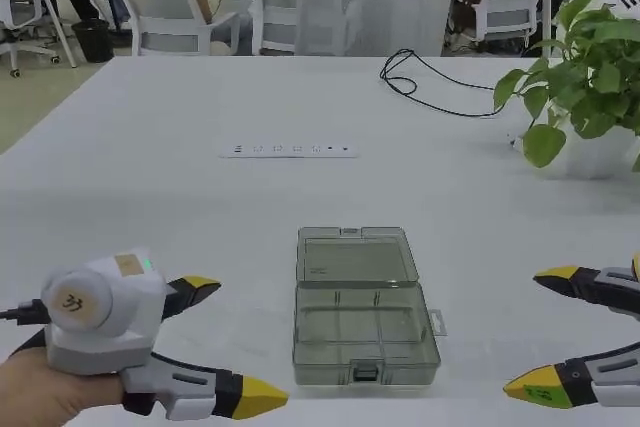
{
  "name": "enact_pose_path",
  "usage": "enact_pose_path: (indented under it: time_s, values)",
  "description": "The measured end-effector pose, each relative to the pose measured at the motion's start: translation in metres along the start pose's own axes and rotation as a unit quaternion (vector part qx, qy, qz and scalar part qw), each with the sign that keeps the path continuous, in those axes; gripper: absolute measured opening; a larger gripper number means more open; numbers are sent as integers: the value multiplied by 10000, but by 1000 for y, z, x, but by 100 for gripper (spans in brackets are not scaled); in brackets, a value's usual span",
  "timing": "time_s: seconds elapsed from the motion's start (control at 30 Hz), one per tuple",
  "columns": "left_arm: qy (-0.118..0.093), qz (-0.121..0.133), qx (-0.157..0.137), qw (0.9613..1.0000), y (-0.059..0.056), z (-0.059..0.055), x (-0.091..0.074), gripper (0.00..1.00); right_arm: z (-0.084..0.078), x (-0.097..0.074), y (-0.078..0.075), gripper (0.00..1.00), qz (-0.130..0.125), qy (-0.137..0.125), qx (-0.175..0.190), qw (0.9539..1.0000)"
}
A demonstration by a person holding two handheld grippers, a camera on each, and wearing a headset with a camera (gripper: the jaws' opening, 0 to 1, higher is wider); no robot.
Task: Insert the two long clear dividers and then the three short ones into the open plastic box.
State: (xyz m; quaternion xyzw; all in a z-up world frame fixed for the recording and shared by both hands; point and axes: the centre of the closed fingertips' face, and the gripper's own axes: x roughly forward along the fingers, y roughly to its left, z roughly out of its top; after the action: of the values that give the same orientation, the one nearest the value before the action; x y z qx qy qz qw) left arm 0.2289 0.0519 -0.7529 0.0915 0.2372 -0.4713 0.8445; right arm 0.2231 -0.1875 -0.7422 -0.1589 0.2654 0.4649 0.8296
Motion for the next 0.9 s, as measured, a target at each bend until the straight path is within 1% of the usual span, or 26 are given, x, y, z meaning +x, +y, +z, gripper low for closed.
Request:
enact_pose_path:
  time_s: [0.3, 0.57, 0.7, 0.8, 0.9]
  values:
    - [27, -16, -3, 10000, 2, 0, 1, 100, 3, 2, -2, 93, 1, -21, 6, 10000]
    - [64, -24, -33, 10000, 4, -3, 0, 100, 5, 3, -3, 93, 11, -37, 5, 10000]
    - [54, -21, -34, 10000, 5, -3, 0, 100, 6, 3, -3, 93, 16, -44, 2, 10000]
    - [67, 3, -43, 10000, 9, -3, 0, 100, 7, 4, -3, 93, 19, -53, 3, 10000]
    - [99, 100, -76, 9999, 16, -4, -2, 100, 8, 4, -4, 93, 13, -76, 9, 10000]
